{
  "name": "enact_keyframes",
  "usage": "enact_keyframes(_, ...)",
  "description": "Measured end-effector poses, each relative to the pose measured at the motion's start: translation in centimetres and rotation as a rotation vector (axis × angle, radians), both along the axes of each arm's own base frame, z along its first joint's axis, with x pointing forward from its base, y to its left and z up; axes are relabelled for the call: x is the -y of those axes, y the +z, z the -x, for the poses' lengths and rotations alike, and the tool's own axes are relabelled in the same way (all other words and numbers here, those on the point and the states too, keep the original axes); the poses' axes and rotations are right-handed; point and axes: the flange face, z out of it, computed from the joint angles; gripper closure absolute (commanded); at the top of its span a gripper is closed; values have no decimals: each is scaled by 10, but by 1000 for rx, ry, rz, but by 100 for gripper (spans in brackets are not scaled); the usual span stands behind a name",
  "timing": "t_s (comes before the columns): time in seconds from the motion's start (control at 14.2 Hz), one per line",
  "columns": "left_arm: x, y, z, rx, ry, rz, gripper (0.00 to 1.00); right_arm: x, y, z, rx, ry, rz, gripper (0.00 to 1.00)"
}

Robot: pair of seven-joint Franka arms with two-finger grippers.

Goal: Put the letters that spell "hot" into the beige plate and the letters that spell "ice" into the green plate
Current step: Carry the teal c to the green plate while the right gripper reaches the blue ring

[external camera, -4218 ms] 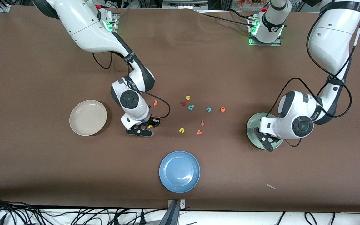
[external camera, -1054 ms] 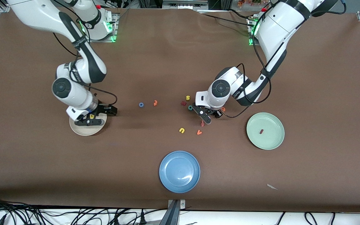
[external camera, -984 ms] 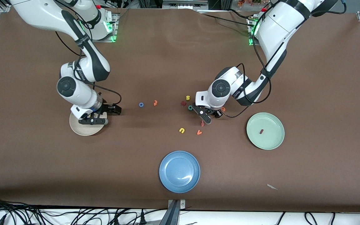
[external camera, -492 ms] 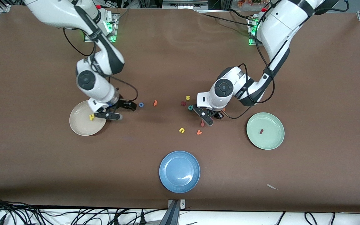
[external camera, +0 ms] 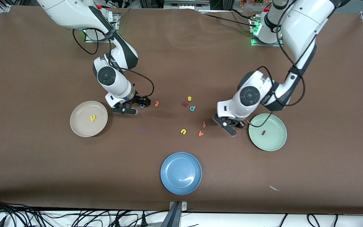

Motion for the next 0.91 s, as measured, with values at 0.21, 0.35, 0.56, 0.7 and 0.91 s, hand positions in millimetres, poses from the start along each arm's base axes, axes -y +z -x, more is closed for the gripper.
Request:
enact_keyframes(0.21,-53,3,-22,6,-58,7,88,-10,-9,8,7,-6,36,0)
enact_keyframes(0.35,-85,4,-32,4,-97,8,88,-11,-12,9,11,-6,51,4)
enact_keyframes(0.56,-135,6,-45,9,-185,11,88,-8,-20,9,1,-8,60,11)
enact_keyframes(0.7,-170,6,-51,9,-216,12,87,-6,-27,11,-5,1,71,20)
enact_keyframes(0.91,-183,-12,-48,-24,-221,19,86,-7,-28,10,0,7,70,34)
